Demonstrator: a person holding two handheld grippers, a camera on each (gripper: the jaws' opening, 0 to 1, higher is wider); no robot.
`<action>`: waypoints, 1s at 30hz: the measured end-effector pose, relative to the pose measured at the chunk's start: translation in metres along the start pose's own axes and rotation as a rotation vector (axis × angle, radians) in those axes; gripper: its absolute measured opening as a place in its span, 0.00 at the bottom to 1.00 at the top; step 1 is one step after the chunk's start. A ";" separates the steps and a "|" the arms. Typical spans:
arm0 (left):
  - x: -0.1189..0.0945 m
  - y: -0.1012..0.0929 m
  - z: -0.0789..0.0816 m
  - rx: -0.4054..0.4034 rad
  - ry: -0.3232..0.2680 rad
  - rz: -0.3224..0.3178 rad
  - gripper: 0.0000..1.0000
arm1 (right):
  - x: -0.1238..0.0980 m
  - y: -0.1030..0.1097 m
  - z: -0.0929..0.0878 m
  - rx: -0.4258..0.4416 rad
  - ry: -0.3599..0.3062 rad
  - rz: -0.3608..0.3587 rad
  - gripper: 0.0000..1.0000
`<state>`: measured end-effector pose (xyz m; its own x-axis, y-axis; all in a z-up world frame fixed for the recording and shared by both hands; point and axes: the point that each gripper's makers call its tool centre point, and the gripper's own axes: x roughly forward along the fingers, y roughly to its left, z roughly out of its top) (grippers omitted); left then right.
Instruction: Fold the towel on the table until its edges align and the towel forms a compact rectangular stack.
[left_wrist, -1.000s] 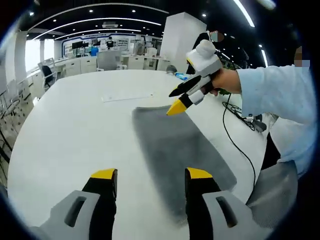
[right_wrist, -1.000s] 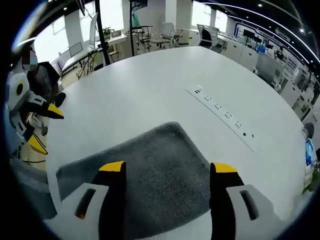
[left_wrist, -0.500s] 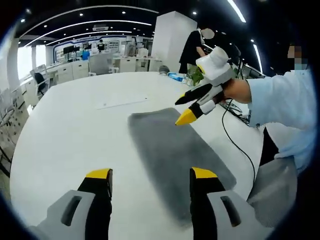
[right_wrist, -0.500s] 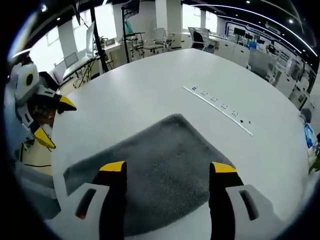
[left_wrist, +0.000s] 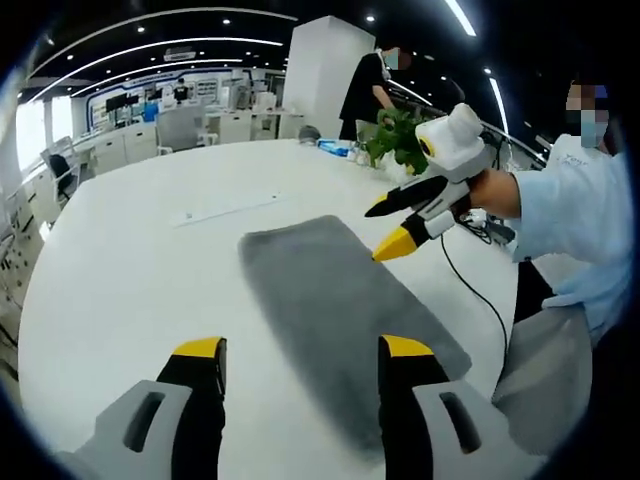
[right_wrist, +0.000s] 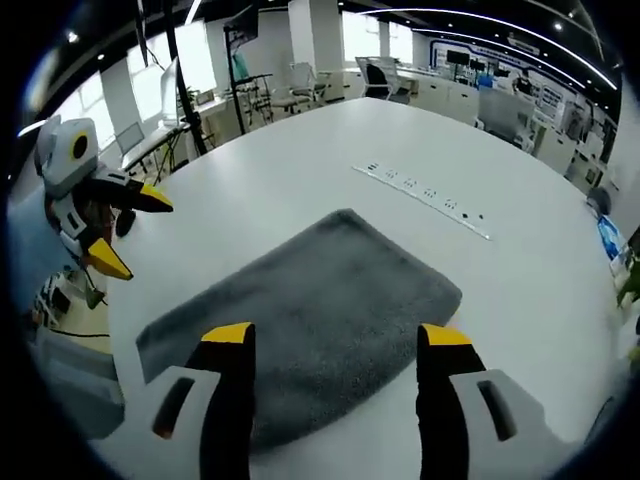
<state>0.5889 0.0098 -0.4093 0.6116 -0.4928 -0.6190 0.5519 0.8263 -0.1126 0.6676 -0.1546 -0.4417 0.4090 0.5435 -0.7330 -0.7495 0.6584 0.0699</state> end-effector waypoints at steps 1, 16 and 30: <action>0.000 0.001 0.000 0.008 -0.004 -0.002 0.64 | -0.001 0.001 -0.002 0.004 0.001 -0.001 0.65; 0.014 0.005 -0.001 0.028 0.025 -0.046 0.64 | -0.018 0.001 -0.025 0.059 -0.006 -0.035 0.63; 0.037 0.012 -0.009 0.005 0.065 -0.099 0.61 | -0.012 0.002 -0.040 0.115 0.003 -0.052 0.59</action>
<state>0.6127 0.0040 -0.4406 0.5161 -0.5533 -0.6538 0.6109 0.7729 -0.1718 0.6407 -0.1806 -0.4600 0.4442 0.5060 -0.7394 -0.6626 0.7410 0.1091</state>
